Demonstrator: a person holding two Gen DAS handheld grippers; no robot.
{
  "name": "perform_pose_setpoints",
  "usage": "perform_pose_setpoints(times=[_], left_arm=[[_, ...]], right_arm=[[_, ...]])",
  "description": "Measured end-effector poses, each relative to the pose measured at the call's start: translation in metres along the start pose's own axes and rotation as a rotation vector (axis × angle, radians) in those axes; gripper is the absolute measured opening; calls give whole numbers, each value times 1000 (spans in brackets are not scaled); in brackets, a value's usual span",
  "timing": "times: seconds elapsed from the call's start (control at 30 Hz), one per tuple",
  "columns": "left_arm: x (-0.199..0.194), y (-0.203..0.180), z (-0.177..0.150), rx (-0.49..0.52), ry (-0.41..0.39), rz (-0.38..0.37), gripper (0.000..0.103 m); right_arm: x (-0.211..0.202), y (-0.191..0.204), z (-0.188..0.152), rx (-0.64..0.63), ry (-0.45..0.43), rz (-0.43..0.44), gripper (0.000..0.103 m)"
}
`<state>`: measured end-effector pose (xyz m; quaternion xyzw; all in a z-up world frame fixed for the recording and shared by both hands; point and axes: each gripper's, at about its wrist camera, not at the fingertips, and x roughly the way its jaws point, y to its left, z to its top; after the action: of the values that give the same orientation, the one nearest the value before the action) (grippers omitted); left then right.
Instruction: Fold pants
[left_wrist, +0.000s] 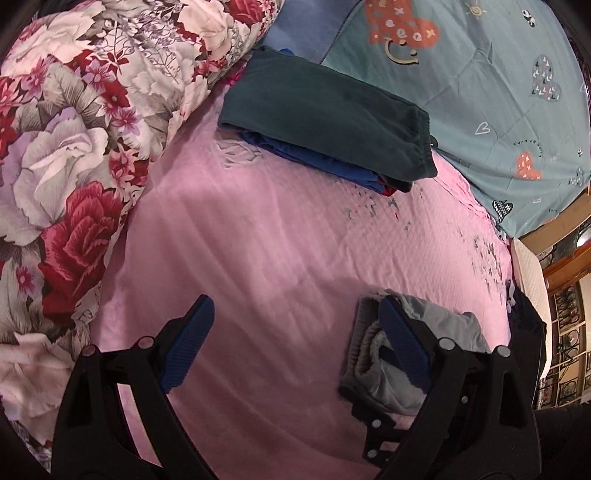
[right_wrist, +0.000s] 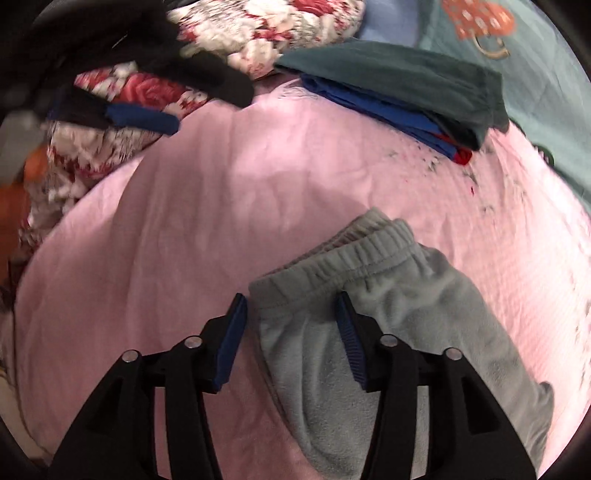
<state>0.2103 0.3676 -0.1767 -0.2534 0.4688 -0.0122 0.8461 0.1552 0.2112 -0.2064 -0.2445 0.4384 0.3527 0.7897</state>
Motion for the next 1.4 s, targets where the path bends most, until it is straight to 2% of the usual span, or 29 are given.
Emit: perform_pose_setpoints(times=[0.03, 0.07, 0.1, 0.17, 0.33, 0.6, 0.73, 0.87, 0.93, 1.0, 1.03, 1.1, 1.2, 1.4], left_arm=[[2, 0, 2, -2, 4, -4, 92], [4, 0, 3, -1, 6, -7, 92], [6, -1, 4, 2, 9, -11, 92], [10, -5, 6, 14, 21, -27, 92], [28, -20, 6, 31, 90, -118, 92], [74, -52, -1, -6, 292, -349, 95], [98, -64, -10, -26, 385, -368, 95], [110, -75, -18, -59, 430, -419, 95], [110, -81, -22, -57, 424, -430, 91], [107, -90, -26, -43, 409, -439, 68], [105, -95, -28, -42, 410, -452, 66], [96, -102, -28, -28, 395, -452, 52], [82, -116, -33, 16, 369, -431, 45], [57, -143, -44, 52, 315, -410, 40]], right_arm=[[-1, -4, 0, 18, 0, 8, 48], [-2, -8, 0, 31, -1, 15, 35], [-5, -14, 1, 47, 1, 45, 30], [-13, -19, 4, 56, -10, 46, 14], [-44, -21, 4, 42, -85, -2, 12], [-61, -9, -12, -75, -144, -107, 12], [-72, -4, -19, -79, -168, -129, 12], [-78, -3, -23, -90, -190, -151, 12], [-82, -3, -26, -91, -197, -161, 12], [-88, -1, -31, -89, -203, -170, 12], [-90, -1, -33, -87, -204, -174, 12], [-96, -2, -39, -84, -213, -183, 12], [-103, -4, -45, -81, -230, -199, 12], [-131, -6, -64, -50, -284, -231, 12]])
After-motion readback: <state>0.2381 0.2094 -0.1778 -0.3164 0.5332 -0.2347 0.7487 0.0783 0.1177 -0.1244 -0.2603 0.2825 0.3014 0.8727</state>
